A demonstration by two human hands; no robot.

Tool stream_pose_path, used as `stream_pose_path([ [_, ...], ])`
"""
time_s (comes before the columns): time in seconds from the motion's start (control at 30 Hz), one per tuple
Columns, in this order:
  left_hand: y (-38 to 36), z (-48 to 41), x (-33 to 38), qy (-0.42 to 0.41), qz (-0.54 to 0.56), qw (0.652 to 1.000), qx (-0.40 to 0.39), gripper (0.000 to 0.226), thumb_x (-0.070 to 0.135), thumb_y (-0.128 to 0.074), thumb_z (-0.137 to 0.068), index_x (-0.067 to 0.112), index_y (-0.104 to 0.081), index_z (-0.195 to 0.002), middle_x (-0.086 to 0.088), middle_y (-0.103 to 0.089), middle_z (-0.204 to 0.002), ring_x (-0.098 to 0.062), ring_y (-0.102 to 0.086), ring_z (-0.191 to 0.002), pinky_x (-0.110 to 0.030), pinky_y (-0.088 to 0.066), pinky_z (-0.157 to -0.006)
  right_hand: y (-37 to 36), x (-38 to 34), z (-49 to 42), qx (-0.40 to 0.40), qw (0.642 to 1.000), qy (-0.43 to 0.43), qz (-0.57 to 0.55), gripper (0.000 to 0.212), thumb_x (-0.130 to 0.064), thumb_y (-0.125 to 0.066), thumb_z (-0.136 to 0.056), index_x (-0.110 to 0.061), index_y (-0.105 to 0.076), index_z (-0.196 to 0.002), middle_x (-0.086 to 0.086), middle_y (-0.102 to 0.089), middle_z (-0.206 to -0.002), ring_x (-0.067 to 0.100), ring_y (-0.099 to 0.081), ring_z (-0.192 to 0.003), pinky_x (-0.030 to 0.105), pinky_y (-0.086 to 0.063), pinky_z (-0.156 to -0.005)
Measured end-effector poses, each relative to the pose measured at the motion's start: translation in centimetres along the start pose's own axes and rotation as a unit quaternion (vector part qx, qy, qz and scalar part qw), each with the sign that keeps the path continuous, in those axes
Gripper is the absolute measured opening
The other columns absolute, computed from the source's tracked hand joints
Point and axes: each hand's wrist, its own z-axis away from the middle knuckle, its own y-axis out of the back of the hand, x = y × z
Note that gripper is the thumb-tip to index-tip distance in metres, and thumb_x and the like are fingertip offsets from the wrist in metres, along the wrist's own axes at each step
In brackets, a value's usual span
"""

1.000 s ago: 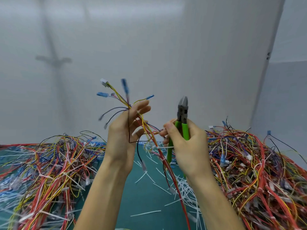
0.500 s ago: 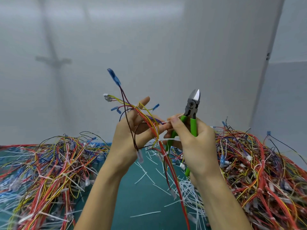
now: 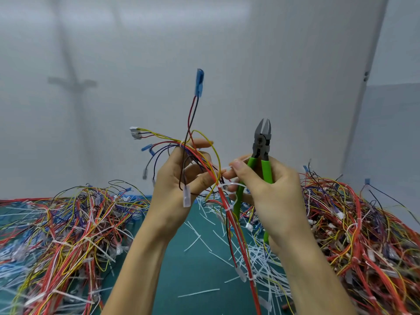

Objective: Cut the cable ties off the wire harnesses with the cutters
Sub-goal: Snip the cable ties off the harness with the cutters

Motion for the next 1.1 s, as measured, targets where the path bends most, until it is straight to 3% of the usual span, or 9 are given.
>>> stream_pose_path([
  [0.07, -0.01, -0.1, -0.03, -0.004, -0.019, 1.0, 0.002, 0.04, 0.012, -0.073, -0.078, 0.014, -0.058, -0.116, -0.017, -0.053, -0.088, -0.024, -0.06, -0.086, -0.026, -0.054, -0.081, 0.13, -0.11, -0.01, -0.005, 1.0, 0.006, 0.016, 0.01, -0.019, -0.067, -0.092, -0.014, -0.07, -0.083, 0.003, -0.075, -0.074, 0.013, -0.071, -0.064, 0.025, -0.057, -0.06],
  [0.2, -0.15, -0.28, 0.13, 0.001, -0.028, 1.0, 0.012, 0.038, 0.012, -0.07, -0.076, 0.031, -0.063, -0.108, 0.003, -0.059, -0.083, -0.016, -0.059, -0.08, -0.025, -0.054, -0.077, 0.21, -0.16, 0.06, 0.002, 0.998, 0.028, 0.064, 0.011, -0.022, -0.068, -0.091, -0.018, -0.069, -0.081, -0.002, -0.074, -0.072, 0.014, -0.07, -0.059, 0.031, -0.059, -0.06],
  [0.33, -0.11, -0.26, 0.3, -0.003, -0.052, 0.999, 0.007, 0.032, 0.013, -0.069, -0.077, 0.022, -0.061, -0.107, 0.01, -0.061, -0.077, -0.007, -0.058, -0.071, -0.023, -0.054, -0.076, 0.05, -0.05, 0.17, 0.017, 0.994, 0.054, 0.096, 0.011, -0.025, -0.068, -0.092, -0.021, -0.068, -0.081, -0.007, -0.073, -0.072, 0.014, -0.071, -0.062, 0.029, -0.058, -0.061],
  [0.43, -0.1, -0.28, 0.4, -0.01, -0.094, 0.995, 0.014, 0.016, 0.009, -0.071, -0.078, 0.014, -0.061, -0.09, 0.009, -0.064, -0.077, -0.006, -0.06, -0.073, -0.015, -0.05, -0.069, -0.03, -0.01, 0.3, 0.03, 0.992, 0.065, 0.105, 0.012, -0.026, -0.067, -0.091, -0.022, -0.069, -0.08, -0.008, -0.073, -0.072, 0.013, -0.071, -0.064, 0.028, -0.059, -0.063],
  [0.6, -0.47, -0.21, 0.6, -0.014, -0.083, 0.996, 0.023, 0.013, 0.007, -0.072, -0.077, 0.013, -0.063, -0.084, 0.01, -0.07, -0.072, -0.005, -0.065, -0.07, -0.013, -0.051, -0.066, 0.11, -0.11, 0.22, 0.034, 0.993, 0.056, 0.097, 0.012, -0.025, -0.067, -0.092, -0.021, -0.069, -0.081, -0.007, -0.073, -0.073, 0.013, -0.071, -0.062, 0.029, -0.058, -0.061],
  [0.7, -0.69, -0.12, 0.72, -0.001, -0.063, 0.997, 0.045, 0.014, 0.017, -0.076, -0.072, 0.016, -0.065, -0.08, -0.002, -0.072, -0.072, -0.01, -0.067, -0.072, -0.016, -0.053, -0.06, 0.2, -0.2, 0.19, 0.034, 0.994, 0.05, 0.089, 0.011, -0.024, -0.067, -0.093, -0.02, -0.069, -0.082, -0.006, -0.074, -0.073, 0.012, -0.07, -0.061, 0.021, -0.055, -0.057],
  [0.87, -0.7, 0.05, 0.81, 0.004, -0.083, 0.996, 0.031, 0.022, 0.029, -0.068, -0.076, 0.012, -0.064, -0.089, -0.015, -0.069, -0.081, -0.019, -0.062, -0.069, -0.021, -0.049, -0.048, 0.29, -0.16, 0.26, 0.039, 0.993, 0.048, 0.105, 0.01, -0.025, -0.067, -0.092, -0.02, -0.068, -0.083, -0.006, -0.075, -0.074, 0.014, -0.071, -0.062, 0.031, -0.059, -0.061],
  [0.93, -0.69, 0.15, 0.72, 0.004, -0.059, 0.998, 0.026, 0.023, 0.028, -0.068, -0.079, 0.011, -0.065, -0.094, -0.011, -0.07, -0.079, -0.018, -0.063, -0.068, -0.023, -0.045, -0.042, 0.28, -0.18, 0.22, 0.039, 0.993, 0.039, 0.101, 0.01, -0.025, -0.067, -0.092, -0.02, -0.069, -0.084, -0.004, -0.075, -0.075, 0.015, -0.071, -0.063, 0.035, -0.06, -0.063],
  [1.1, -0.4, 0.11, 0.14, 0.021, 0.01, 0.999, 0.022, 0.026, 0.029, -0.072, -0.072, 0.009, -0.067, -0.089, -0.009, -0.068, -0.081, -0.02, -0.07, -0.07, -0.029, -0.043, -0.048, 0.53, -0.38, 0.08, 0.029, 0.998, -0.01, 0.055, 0.011, -0.023, -0.066, -0.093, -0.015, -0.069, -0.085, 0.001, -0.075, -0.076, 0.017, -0.07, -0.062, 0.035, -0.061, -0.062],
])
